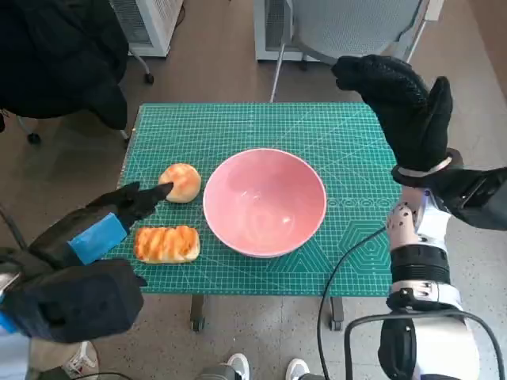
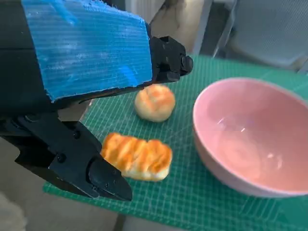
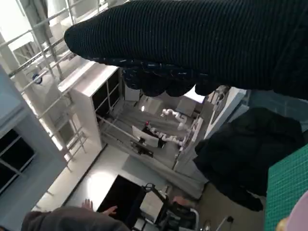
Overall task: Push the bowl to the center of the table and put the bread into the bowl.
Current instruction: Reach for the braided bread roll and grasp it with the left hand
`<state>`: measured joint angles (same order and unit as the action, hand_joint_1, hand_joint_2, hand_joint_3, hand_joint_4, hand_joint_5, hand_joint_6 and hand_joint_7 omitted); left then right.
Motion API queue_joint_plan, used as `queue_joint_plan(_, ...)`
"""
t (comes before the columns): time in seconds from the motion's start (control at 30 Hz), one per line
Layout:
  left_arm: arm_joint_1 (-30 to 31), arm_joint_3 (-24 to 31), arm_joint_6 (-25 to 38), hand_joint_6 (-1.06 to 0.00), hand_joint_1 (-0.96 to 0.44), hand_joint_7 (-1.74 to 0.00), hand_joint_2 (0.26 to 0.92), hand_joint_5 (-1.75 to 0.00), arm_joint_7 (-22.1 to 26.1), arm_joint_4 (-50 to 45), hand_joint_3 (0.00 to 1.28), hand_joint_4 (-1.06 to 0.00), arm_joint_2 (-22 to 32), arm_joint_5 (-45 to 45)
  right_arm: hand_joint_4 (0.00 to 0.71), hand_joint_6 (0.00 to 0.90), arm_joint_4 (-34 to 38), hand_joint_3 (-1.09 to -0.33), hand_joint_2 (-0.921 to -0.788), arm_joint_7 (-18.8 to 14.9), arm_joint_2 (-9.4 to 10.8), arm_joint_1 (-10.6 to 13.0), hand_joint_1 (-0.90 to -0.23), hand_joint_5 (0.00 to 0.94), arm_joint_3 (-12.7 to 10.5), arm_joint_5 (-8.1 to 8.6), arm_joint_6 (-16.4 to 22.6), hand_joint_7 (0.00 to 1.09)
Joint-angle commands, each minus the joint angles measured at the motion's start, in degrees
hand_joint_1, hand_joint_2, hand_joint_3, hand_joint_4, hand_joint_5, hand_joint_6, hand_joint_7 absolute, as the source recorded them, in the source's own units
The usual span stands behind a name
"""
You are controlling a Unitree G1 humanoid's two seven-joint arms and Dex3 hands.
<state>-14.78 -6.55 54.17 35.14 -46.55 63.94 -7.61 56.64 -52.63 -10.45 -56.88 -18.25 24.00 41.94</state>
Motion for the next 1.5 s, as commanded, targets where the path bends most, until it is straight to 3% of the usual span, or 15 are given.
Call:
queue_joint_plan(0.03, -2.09, -4.11, 0.46, -0.20, 0.13, -0.02, 0.695, -0.01, 1.20, 2.64, 0.07, -0.09, 0.89, -2.09, 0.238, 0.298, 1.14, -0.806, -0.921, 0.05, -0.27, 0.76, -0.737, 0.001, -0.04, -0.07, -0.99, 0.00)
queue_joint_plan(0.6, -9.60, -16.74, 2.33, -0.24, 0.08, -0.02, 0.696, -0.01, 1.55, 12.24, 0.08, -0.13, -4.12, -10.89, 0.240, 0.299, 0.59, -0.804, -0.921, -0.51, 0.07, 0.88, -0.736, 0.001, 0.02, 0.72, -2.15, 0.00)
queue_joint_plan(1.27, -13.22, -24.88, 0.29, -0.25, 0.04, -0.01, 0.697, 0.00, 0.82, 24.94, 0.07, -0.13, -13.33, -21.97, 0.246, 0.300, 0.87, -0.826, -0.921, -2.03, -0.14, 0.74, -0.704, 0.002, -0.19, 1.13, -2.32, 0.00)
queue_joint_plan(1.5, -14.18, -27.13, -1.51, -0.26, -0.06, -0.01, 0.701, 0.00, 1.83, 30.14, 0.07, -0.13, -15.88, -25.61, 0.255, 0.302, 0.39, -0.829, -0.921, -2.44, -0.17, 0.87, -0.706, 0.005, -0.16, 1.31, -2.55, 0.00)
